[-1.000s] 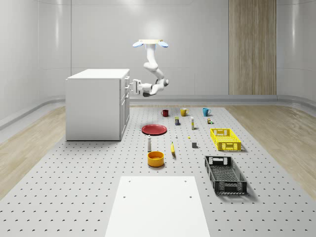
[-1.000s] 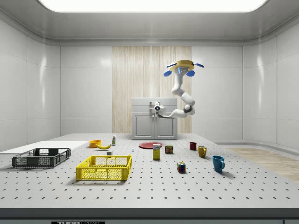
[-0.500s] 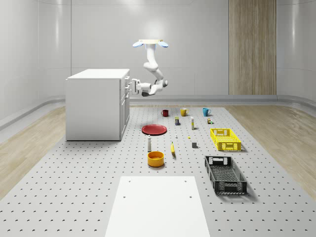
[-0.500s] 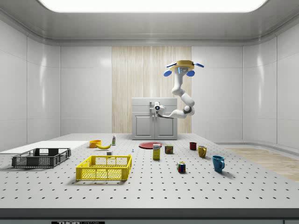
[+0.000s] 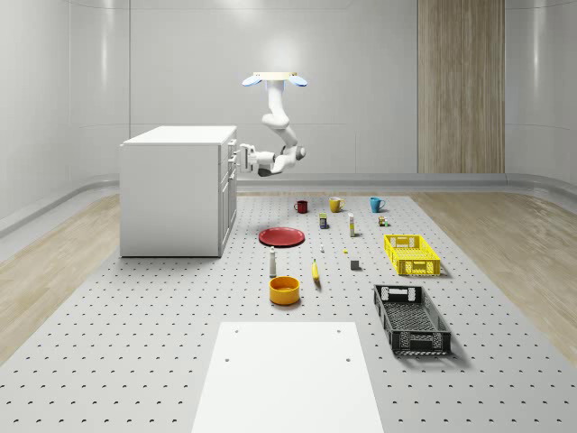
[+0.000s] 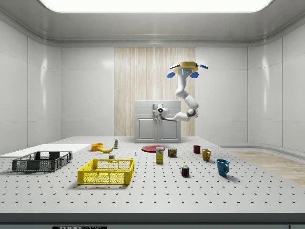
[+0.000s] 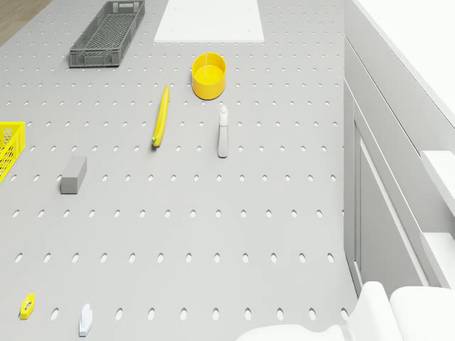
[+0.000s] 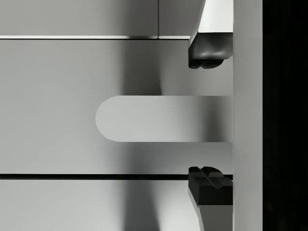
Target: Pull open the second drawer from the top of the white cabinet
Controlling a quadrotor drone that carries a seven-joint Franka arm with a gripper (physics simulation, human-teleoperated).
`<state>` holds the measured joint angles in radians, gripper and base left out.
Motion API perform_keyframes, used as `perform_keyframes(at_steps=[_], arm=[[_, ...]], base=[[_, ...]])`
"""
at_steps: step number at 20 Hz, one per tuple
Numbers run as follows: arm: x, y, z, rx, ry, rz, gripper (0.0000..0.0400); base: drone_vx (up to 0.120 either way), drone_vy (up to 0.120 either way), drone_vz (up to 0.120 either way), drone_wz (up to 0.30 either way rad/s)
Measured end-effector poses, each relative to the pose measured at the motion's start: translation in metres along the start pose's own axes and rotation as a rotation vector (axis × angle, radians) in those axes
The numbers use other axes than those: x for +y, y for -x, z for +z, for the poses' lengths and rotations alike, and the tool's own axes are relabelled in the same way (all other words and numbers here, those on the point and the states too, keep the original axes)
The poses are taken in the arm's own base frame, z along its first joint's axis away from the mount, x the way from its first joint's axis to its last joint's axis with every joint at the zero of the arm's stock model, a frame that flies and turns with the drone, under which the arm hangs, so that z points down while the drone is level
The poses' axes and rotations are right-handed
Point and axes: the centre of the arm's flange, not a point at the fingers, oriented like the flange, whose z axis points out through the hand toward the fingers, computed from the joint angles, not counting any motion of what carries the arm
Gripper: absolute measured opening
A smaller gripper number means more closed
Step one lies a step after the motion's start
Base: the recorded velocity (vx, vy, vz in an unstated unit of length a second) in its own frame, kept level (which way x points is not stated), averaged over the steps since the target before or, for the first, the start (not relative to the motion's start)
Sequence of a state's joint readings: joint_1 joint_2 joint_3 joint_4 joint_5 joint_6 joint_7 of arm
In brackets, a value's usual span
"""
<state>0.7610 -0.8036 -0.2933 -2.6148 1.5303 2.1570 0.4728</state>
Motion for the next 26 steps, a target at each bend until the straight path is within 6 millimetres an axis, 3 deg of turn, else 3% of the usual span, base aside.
perform_keyframes(at_steps=[7,8,11,15,26], arm=[[-0.0002,0.0002,0.0047,0.0,0.0,0.0,0.03],[-0.0002,0.0002,0.0052,0.0,0.0,0.0,0.0284],[-0.0003,0.0002,0.0062,0.0,0.0,0.0,0.0187],[-0.0003,0.0002,0.0068,0.0,0.0,0.0,0.0132],[-0.0001,0.0,0.0041,0.001,0.001,-0.004,0.011]], base=[[0.0,0.0,0.0,0.0],[0.0,0.0,0.0,0.0],[0.0,0.0,0.0,0.0],[0.0,0.0,0.0,0.0],[0.0,0.0,0.0,0.0]])
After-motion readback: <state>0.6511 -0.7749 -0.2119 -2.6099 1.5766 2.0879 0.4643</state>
